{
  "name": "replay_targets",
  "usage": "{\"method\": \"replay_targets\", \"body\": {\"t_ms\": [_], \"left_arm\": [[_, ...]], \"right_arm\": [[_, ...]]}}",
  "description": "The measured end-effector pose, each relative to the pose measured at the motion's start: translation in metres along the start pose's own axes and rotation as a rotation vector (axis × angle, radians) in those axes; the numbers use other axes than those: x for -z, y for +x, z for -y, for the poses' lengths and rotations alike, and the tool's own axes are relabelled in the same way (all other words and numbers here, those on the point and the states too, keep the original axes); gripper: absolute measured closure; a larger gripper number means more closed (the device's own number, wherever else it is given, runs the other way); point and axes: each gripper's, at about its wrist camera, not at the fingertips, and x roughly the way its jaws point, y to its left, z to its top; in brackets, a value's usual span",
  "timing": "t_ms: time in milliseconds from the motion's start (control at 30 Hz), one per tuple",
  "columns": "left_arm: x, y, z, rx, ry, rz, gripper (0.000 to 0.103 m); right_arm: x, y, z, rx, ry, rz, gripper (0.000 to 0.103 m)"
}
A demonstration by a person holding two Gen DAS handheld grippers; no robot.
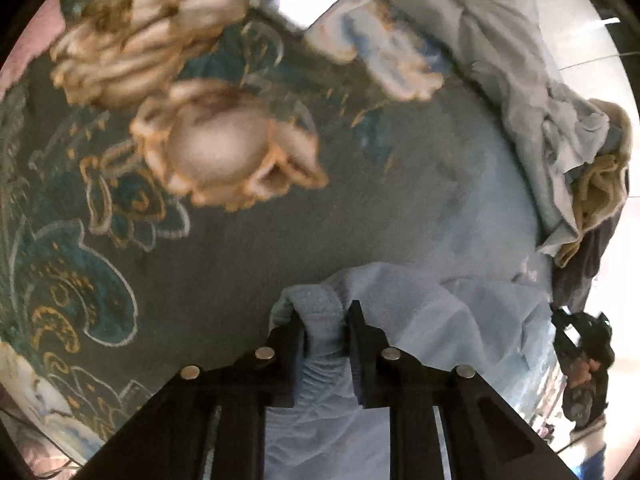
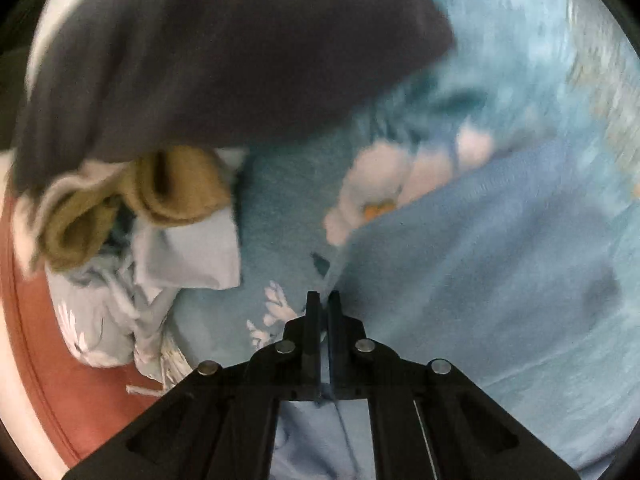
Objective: Fold clothes
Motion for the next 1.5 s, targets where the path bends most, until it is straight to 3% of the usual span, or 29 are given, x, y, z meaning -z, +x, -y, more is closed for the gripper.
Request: {"method": "replay_targets", "body": {"t_ms": [133,233,300,433,533,667,800,933,1000,1067,1167,1400,1467,1500], "left_arm": [[-0.01,-0.053,0.026,0.147,0.06,0.128,0.085],[-0.015,-0.058,0.034,0.15,0.098,0.127,0.085],[-0.022,-0.043,0.03,0.119,0.086,0.094,0.085],[-0.033,0.003,0.009,0.051,0.035,0.012,0.085],[-0.038,0.026,0.01,0.006,0.054,-0.03,0.085],[-0.045,0.028,0.023,-0.021,0.107,-0.033,0.084],[-0.051,0.028,0.034,-0.042,0.145,-0.044,0.084],[-0.055,0.031,0.04,-0.059,0.137,-0.041,0.084],[-0.054,0.031,0.041,-0.068,0.127,-0.037,0.084],[-0.052,0.031,0.04,-0.077,0.113,-0.034,0.084],[-0.051,0.034,0.038,-0.089,0.084,-0.03,0.083],[-0.05,0.04,0.04,-0.139,0.045,-0.026,0.08],[-0.05,0.041,0.044,-0.157,0.051,-0.015,0.08],[-0.049,0.04,0.049,-0.162,0.061,-0.005,0.081]], "right_arm": [[0.011,-0.078,-0.021,-0.107,-0.146,0.162,0.101],[0.03,-0.146,-0.022,-0.123,-0.258,0.314,0.101],[0.033,-0.165,0.001,-0.083,-0.245,0.359,0.101],[0.04,-0.13,0.084,-0.033,0.018,0.257,0.101],[0.048,-0.093,0.138,0.077,0.138,0.185,0.101],[0.059,-0.088,0.168,0.022,0.234,0.188,0.098],[0.045,-0.119,0.16,0.075,0.167,0.255,0.096],[-0.009,-0.144,0.145,0.182,0.045,0.316,0.077],[-0.038,-0.144,0.139,0.184,-0.024,0.289,0.065],[-0.069,-0.139,0.131,0.194,-0.109,0.242,0.064],[-0.103,-0.113,0.106,0.275,-0.281,0.177,0.064],[-0.121,-0.085,0.093,0.368,-0.436,0.106,0.064],[-0.117,-0.083,0.09,0.376,-0.45,0.079,0.074],[-0.114,-0.082,0.088,0.38,-0.458,0.063,0.1]]}}
